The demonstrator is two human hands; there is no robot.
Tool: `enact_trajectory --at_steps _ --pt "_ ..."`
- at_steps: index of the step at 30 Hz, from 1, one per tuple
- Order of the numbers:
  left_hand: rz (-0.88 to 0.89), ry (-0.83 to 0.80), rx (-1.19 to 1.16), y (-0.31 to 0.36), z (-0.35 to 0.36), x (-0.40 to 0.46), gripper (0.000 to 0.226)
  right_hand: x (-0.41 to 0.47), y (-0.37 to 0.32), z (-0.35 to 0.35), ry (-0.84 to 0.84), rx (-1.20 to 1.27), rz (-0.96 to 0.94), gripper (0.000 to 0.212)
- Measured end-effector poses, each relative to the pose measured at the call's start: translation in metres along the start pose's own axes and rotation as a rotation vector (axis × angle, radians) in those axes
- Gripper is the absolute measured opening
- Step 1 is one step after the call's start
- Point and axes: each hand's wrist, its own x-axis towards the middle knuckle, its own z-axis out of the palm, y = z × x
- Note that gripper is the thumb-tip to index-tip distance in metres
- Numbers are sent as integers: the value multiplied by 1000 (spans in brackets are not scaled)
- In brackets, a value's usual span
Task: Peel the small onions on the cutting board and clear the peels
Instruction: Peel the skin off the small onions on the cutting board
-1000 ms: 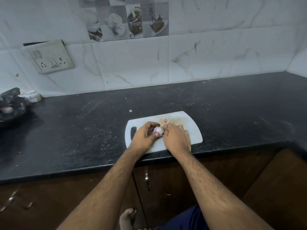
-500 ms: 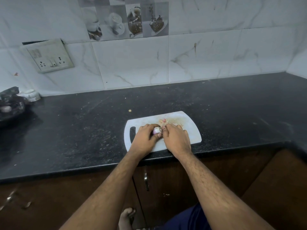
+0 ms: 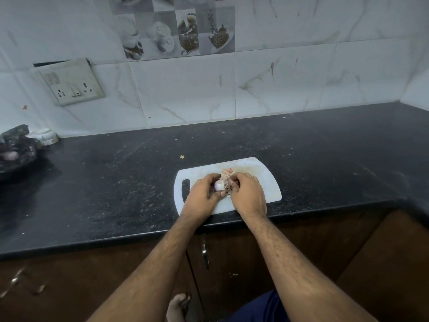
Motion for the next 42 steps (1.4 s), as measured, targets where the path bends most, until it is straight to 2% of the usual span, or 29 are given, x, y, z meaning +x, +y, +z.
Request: enact_trajectory --at_steps 4,7,15,20,26,34,42 --pt "-62 48 -98 -1 0 0 59 -2 1 -5 2 141 -32 32" --pt "-37 91 -78 -3 1 -1 57 -6 -4 -8 -47 122 -78 39" --pt "-17 136 -73 -1 0 -4 58 -10 -1 -9 -34 210 -142 22" --pt "2 141 -11 2 -1 -5 51 -8 0 -7 56 255 -46 17" --pt "-27 151 -48 -1 0 -5 54 -11 -4 -9 4 162 -66 44" --pt "-11 144 -46 -2 2 -4 37 -8 -2 -9 -70 184 -128 26" --pt "-19 127 -57 -7 3 -2 39 -12 -2 -11 -20 227 -108 23"
